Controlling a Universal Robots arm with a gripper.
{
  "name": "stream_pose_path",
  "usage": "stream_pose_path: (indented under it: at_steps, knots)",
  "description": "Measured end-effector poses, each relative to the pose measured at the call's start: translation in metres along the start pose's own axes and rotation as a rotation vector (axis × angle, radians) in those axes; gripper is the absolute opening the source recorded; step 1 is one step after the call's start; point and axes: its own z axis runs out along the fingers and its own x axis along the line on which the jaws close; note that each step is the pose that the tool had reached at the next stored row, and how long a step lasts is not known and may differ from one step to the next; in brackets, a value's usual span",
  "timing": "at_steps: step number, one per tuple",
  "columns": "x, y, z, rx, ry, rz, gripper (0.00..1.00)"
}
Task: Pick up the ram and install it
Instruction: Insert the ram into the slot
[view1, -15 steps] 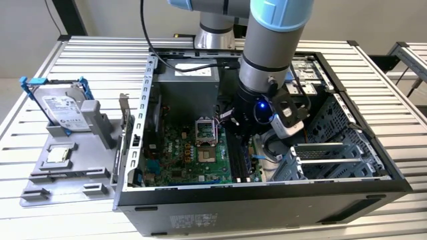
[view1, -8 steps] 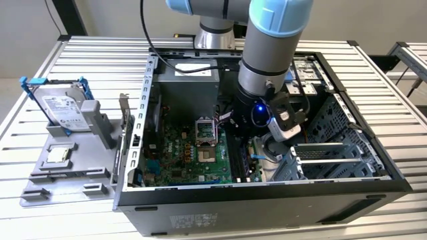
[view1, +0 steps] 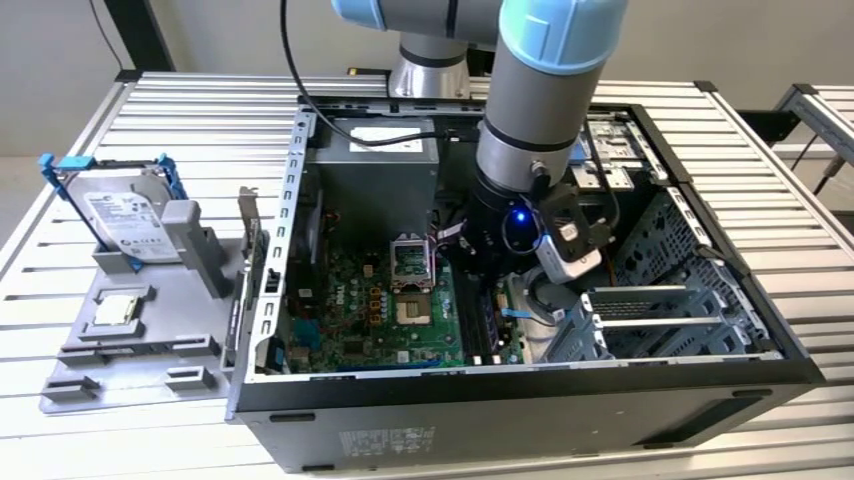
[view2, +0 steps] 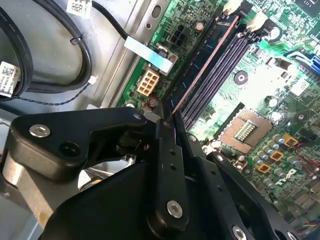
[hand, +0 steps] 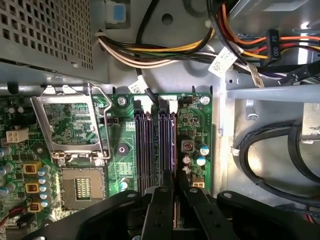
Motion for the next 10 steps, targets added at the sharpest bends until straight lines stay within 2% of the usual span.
stream_pose_path:
  at_steps: [1,2,6,8,10]
  knots:
    - [0.0,0.0,-0.0001,0.0003,0.0004,0.0,1.0]
    - [-0.0001,-0.0002,-0.0031,-0.0002,0.0004,0.0,1.0]
    - [-0.0002,-0.001,-0.0217,0.0004,0.0008,0.002,1.0]
    - [-0.0002,-0.0012,-0.0289,0.0006,0.0008,0.002,1.0]
    - [-0.0002,-0.0011,-0.0288,0.0002,0.0003,0.002,1.0]
